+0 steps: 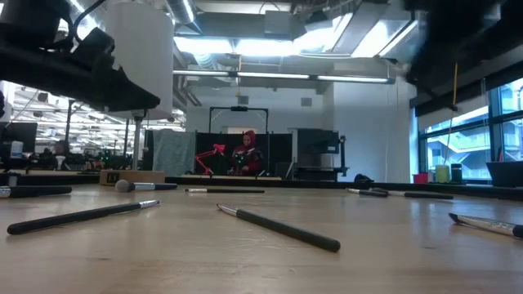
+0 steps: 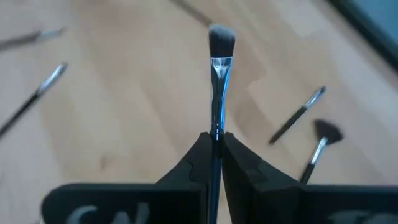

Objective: Put items in baskets/containers
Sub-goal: Put the black angled eyeshadow brush into the transparent organizer

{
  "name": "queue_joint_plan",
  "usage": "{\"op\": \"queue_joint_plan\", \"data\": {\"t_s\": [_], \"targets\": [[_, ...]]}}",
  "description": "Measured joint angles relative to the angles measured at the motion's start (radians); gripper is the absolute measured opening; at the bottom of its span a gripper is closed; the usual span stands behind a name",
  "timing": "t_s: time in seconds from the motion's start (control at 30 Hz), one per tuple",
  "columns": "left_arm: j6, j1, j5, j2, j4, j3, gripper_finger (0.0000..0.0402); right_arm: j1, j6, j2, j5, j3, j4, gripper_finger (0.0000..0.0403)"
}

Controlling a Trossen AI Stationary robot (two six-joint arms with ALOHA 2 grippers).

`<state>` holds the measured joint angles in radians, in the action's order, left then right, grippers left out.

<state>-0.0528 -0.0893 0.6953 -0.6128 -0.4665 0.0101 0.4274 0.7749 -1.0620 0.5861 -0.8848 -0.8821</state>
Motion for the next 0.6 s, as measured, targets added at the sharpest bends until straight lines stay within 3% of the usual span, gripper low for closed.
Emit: {"op": "queue_joint_plan", "data": {"t_s": [0.27, 0.4, 0.6], "targets": [[0.014, 0.046, 0.037, 0.000, 0.000, 0.000, 0.0180, 0.234, 0.322, 0.199, 0.073, 0.280, -0.006, 0.0025], [0.014, 0.058, 0.037, 0.000, 0.000, 0.000, 0.0180, 0.279, 0.347, 0.224, 0.103, 0.297, -0.007, 0.0026], [0.013, 0.079, 0.037, 0.000, -0.001, 0.000, 0.0180, 0.290, 0.292, 0.259, 0.154, 0.221, -0.070, 0.0027]]}}
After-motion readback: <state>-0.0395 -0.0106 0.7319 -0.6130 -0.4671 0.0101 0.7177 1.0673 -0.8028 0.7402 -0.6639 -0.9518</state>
